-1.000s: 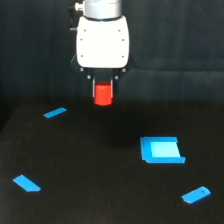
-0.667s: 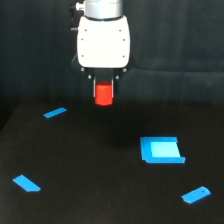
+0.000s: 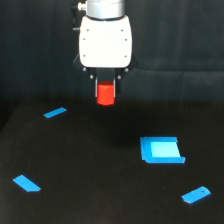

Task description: Pick up the red object from the table

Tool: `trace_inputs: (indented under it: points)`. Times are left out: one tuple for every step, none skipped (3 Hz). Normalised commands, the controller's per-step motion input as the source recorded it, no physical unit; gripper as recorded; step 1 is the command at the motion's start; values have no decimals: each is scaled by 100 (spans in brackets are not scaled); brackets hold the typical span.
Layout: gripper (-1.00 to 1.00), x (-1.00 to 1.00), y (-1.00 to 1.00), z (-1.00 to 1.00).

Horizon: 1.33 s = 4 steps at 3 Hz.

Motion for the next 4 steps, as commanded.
trace_inputs:
  points:
    - [-88,-2,3,9]
    - [-92,6,-3,-1]
    - [-96,6,-7,10]
    - [-97,7,0,8]
